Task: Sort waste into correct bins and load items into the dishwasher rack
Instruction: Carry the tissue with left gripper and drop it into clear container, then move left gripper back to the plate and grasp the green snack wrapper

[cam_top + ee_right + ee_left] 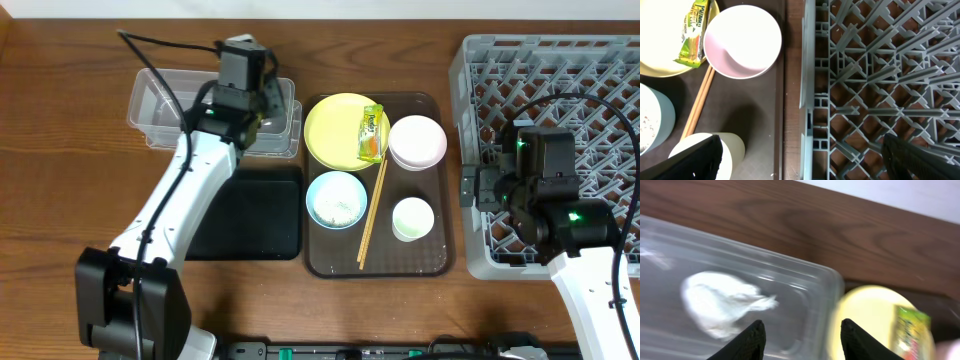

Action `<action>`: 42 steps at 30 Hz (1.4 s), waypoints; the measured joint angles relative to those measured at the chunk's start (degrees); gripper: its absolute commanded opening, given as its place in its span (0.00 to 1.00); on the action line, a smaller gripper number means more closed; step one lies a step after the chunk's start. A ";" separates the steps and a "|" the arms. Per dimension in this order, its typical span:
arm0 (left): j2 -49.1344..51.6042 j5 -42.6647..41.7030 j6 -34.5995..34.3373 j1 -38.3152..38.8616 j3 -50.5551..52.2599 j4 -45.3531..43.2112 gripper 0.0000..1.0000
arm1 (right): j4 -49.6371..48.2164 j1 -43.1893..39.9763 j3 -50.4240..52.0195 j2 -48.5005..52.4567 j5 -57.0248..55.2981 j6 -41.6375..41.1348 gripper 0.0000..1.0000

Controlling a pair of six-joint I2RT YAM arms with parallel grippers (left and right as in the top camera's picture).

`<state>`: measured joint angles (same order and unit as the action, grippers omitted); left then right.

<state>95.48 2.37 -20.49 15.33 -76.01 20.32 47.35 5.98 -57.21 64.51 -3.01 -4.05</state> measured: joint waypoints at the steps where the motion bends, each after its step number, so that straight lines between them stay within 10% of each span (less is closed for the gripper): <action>1: 0.17 -1.49 0.57 0.68 0.00 -0.13 0.52 | 0.00 0.00 0.00 0.00 0.00 0.00 0.99; 30: 24.35 -11.02 7.23 17.05 0.00 -18.38 0.62 | 0.09 0.00 -0.07 0.00 0.02 0.00 0.99; 42: 25.31 -11.02 6.86 17.86 0.00 -18.86 0.30 | 0.20 0.00 -0.07 -0.02 0.02 0.00 0.99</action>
<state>120.79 -8.64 -13.63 33.19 -76.01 1.45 47.55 5.98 -57.28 64.49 -2.98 -4.05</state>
